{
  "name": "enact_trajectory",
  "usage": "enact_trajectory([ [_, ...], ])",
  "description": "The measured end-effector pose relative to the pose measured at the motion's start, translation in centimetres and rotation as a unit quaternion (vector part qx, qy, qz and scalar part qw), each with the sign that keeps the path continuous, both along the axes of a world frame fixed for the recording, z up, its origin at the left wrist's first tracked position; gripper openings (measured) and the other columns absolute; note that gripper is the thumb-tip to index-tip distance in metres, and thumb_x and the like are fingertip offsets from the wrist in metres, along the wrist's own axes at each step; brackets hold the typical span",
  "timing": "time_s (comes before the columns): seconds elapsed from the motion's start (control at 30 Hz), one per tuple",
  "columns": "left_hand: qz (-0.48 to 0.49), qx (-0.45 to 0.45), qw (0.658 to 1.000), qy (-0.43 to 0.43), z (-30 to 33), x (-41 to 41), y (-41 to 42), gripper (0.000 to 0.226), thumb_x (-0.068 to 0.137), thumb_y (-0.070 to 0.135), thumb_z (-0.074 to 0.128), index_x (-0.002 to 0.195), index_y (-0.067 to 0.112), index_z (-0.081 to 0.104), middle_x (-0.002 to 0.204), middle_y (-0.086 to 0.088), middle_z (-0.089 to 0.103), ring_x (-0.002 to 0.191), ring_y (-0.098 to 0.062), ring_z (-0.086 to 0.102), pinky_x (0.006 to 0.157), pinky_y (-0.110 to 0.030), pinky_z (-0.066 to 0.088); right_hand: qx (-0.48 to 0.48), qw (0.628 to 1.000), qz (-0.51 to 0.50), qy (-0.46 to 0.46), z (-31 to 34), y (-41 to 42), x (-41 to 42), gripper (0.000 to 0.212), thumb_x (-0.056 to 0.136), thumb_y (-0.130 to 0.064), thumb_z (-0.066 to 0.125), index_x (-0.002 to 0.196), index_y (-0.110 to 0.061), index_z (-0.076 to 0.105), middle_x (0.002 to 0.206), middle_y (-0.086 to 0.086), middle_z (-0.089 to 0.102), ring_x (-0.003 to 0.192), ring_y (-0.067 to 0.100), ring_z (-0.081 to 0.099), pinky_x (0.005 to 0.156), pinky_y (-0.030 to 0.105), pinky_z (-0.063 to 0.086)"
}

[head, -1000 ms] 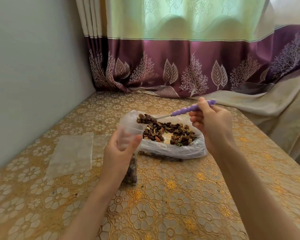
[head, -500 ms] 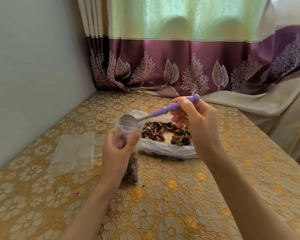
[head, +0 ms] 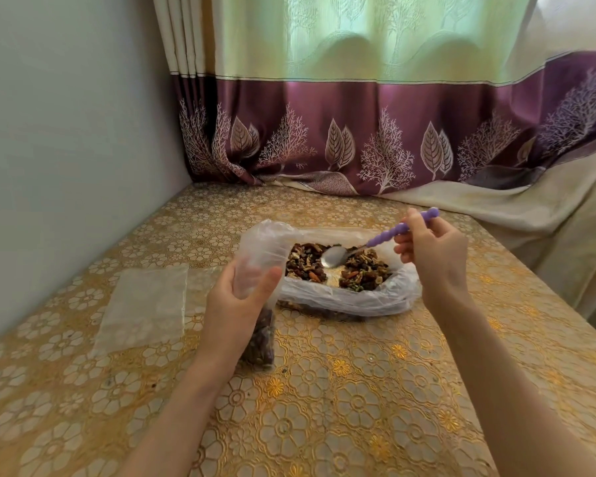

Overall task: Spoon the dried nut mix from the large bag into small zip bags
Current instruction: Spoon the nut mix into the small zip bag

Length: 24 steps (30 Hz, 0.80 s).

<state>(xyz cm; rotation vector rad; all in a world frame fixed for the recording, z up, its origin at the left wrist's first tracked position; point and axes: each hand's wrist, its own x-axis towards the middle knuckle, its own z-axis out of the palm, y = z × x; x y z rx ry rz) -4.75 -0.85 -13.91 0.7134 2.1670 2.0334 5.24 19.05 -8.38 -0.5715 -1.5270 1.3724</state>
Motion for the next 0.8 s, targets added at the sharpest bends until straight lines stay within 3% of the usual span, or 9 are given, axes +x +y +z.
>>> enact_trajectory([
  [0.07, 0.005, 0.001, 1.000, -0.002, 0.0, 0.0, 0.1, 0.090, 0.055, 0.074, 0.062, 0.132, 0.031, 0.045, 0.109, 0.025, 0.057, 0.101, 0.010, 0.055, 0.088, -0.020, 0.042, 0.041, 0.999, -0.013, -0.034, -0.4, 0.4, 0.1, 0.027, 0.096, -0.017, 0.051, 0.071, -0.012, 0.059, 0.046, -0.012, 0.061, 0.043, -0.003, 0.051, 0.045, 0.012, 0.040],
  [0.13, 0.008, -0.002, 1.000, -0.011, -0.1, 0.0, 0.1, 0.081, 0.056, 0.069, 0.062, 0.127, 0.032, 0.047, 0.112, 0.023, 0.057, 0.103, 0.009, 0.053, 0.082, -0.017, 0.039, 0.062, 0.997, -0.019, -0.051, -0.7, 0.7, 0.0, 0.030, 0.096, -0.017, 0.050, 0.067, -0.014, 0.058, 0.045, -0.014, 0.060, 0.041, -0.004, 0.051, 0.045, 0.010, 0.039],
  [0.27, 0.011, 0.003, 1.000, -0.011, -0.1, 0.0, 0.0, 0.063, 0.059, 0.068, 0.063, 0.114, 0.039, 0.051, 0.115, 0.014, 0.058, 0.107, -0.006, 0.055, 0.086, -0.026, 0.044, 0.056, 0.994, -0.009, -0.089, -1.4, 1.0, -0.2, 0.031, 0.095, -0.019, 0.051, 0.066, -0.015, 0.059, 0.044, -0.014, 0.060, 0.042, -0.004, 0.051, 0.052, 0.017, 0.039],
  [0.4, 0.006, 0.010, 1.000, -0.002, -0.1, -0.1, 0.0, 0.047, 0.061, 0.067, 0.063, 0.103, 0.049, 0.050, 0.115, 0.009, 0.061, 0.104, -0.010, 0.060, 0.089, -0.032, 0.048, 0.004, 0.995, 0.015, -0.102, -1.9, 0.9, -0.5, 0.031, 0.095, -0.018, 0.051, 0.067, -0.011, 0.062, 0.049, -0.007, 0.065, 0.044, 0.000, 0.053, 0.044, 0.013, 0.042],
  [0.53, 0.002, 0.017, 1.000, 0.000, -0.2, -0.1, 0.0, 0.063, 0.058, 0.069, 0.063, 0.113, 0.041, 0.050, 0.110, 0.008, 0.064, 0.097, -0.007, 0.064, 0.088, -0.034, 0.050, -0.058, 0.990, 0.067, -0.113, -2.3, 0.4, -0.9, 0.030, 0.094, -0.010, 0.050, 0.068, -0.005, 0.063, 0.053, 0.000, 0.068, 0.049, 0.008, 0.062, 0.045, 0.015, 0.048],
  [0.67, 0.007, 0.010, 1.000, 0.013, -0.3, -0.1, 0.0, 0.078, 0.060, 0.066, 0.063, 0.127, 0.029, 0.046, 0.115, 0.009, 0.061, 0.103, -0.007, 0.061, 0.092, -0.035, 0.048, -0.094, 0.985, 0.090, -0.116, -2.5, 0.1, -1.1, 0.034, 0.095, -0.008, 0.049, 0.065, -0.003, 0.065, 0.055, 0.004, 0.069, 0.051, 0.009, 0.066, 0.049, 0.016, 0.053],
  [0.8, 0.002, 0.008, 1.000, 0.013, -0.3, 0.1, 0.1, 0.085, 0.058, 0.068, 0.060, 0.132, 0.027, 0.044, 0.113, 0.012, 0.062, 0.102, -0.003, 0.060, 0.082, -0.022, 0.046, -0.119, 0.982, 0.088, -0.114, -2.3, 0.6, -0.9, 0.029, 0.092, -0.002, 0.046, 0.069, 0.003, 0.064, 0.066, 0.013, 0.072, 0.053, 0.015, 0.063, 0.047, 0.016, 0.052],
])
